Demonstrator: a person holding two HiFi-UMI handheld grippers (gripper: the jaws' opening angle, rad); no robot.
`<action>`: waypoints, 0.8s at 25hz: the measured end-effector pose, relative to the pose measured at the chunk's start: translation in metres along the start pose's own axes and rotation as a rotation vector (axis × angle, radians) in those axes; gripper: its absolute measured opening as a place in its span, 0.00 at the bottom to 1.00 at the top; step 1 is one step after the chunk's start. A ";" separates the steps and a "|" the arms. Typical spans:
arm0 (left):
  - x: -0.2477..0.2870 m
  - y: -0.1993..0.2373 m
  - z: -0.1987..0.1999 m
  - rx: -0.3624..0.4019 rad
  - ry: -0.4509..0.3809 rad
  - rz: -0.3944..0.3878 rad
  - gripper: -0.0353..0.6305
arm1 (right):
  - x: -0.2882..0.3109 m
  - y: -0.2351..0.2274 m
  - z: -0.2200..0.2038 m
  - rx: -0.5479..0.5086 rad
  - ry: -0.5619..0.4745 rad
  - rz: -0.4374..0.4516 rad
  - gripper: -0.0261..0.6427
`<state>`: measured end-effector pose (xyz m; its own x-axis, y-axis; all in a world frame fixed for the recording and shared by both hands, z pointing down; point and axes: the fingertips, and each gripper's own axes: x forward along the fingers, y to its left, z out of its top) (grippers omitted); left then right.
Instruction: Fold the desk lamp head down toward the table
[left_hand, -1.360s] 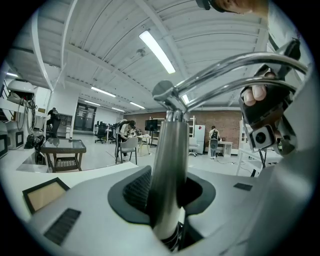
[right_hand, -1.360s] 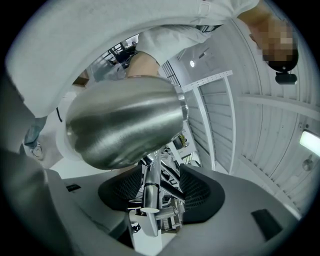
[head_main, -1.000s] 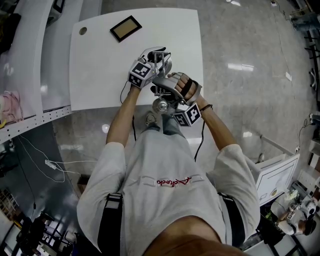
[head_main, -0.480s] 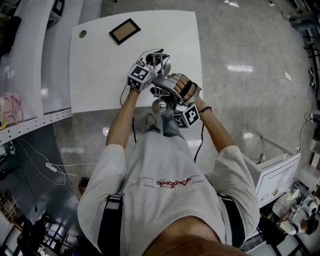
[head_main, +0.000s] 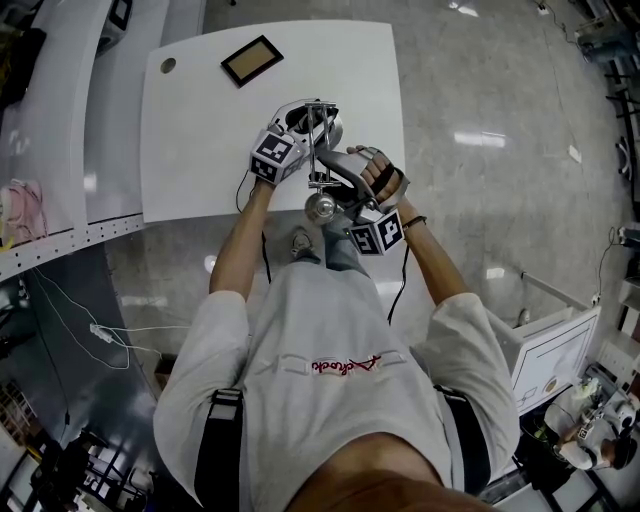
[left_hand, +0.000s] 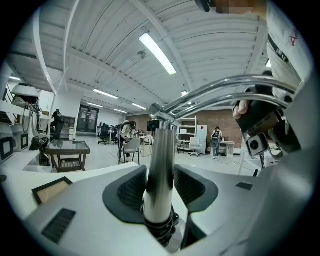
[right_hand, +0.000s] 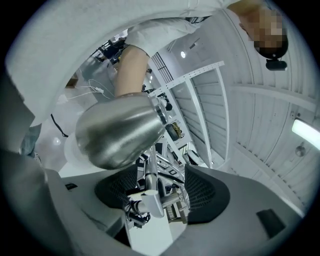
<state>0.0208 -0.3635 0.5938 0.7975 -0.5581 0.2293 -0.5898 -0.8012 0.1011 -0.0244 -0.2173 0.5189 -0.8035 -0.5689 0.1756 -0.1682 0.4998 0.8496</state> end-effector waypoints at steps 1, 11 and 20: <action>-0.001 0.000 0.001 0.001 -0.002 0.001 0.33 | -0.003 0.001 -0.003 0.011 0.010 -0.004 0.45; -0.031 0.004 -0.002 0.024 0.001 0.034 0.34 | -0.026 0.006 -0.038 0.098 0.134 -0.025 0.45; -0.071 0.007 0.000 0.031 -0.038 0.099 0.27 | -0.031 0.004 -0.049 0.161 0.199 -0.083 0.34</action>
<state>-0.0398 -0.3298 0.5783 0.7400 -0.6424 0.1994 -0.6623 -0.7476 0.0493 0.0280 -0.2293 0.5415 -0.6578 -0.7215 0.2160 -0.3308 0.5345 0.7777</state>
